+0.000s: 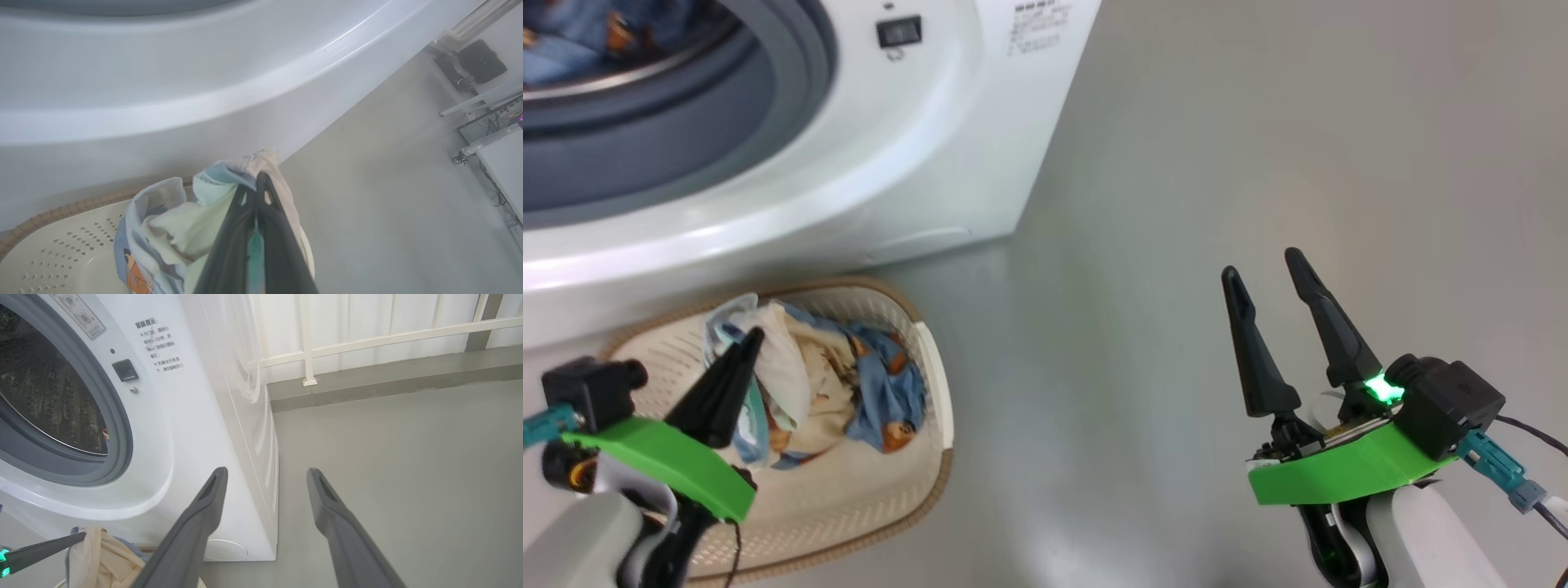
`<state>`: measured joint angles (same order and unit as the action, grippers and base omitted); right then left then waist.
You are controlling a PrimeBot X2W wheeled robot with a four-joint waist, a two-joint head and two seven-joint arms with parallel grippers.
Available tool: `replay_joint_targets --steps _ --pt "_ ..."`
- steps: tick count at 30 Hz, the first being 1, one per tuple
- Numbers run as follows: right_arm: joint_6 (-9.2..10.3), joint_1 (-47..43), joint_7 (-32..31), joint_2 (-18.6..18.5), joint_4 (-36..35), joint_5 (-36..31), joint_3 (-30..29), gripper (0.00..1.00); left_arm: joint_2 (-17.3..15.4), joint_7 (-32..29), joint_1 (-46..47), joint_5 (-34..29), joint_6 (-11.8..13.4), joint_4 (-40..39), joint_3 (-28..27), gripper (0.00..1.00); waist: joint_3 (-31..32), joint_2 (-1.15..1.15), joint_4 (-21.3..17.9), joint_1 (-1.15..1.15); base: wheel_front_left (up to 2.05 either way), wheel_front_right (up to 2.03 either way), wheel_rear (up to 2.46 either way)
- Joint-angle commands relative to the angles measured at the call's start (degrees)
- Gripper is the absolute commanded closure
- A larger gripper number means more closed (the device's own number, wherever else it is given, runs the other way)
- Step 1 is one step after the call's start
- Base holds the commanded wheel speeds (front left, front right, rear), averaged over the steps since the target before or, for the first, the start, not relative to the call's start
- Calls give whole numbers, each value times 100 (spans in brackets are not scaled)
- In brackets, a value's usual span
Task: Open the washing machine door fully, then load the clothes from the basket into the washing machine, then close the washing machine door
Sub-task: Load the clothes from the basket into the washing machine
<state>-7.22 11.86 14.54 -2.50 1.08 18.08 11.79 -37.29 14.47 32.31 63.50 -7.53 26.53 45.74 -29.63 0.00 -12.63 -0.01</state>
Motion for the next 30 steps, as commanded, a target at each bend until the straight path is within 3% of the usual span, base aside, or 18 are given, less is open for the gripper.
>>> replay_joint_targets --steps 1,14,30 --pt "-26 -91 46 -38 -65 -14 62 0 -156 52 -124 -100 4 -153 -293 100 601 0 278 1 0 0 0" --pt "-26 -312 46 -38 448 -2 -195 0 378 52 -933 -573 4 -820 -1316 100 1619 0 507 1 0 0 0" --pt "-26 -443 46 -38 865 -170 -412 0 1089 52 -1144 -1414 85 -1116 -1971 100 2416 0 766 1 0 0 0"
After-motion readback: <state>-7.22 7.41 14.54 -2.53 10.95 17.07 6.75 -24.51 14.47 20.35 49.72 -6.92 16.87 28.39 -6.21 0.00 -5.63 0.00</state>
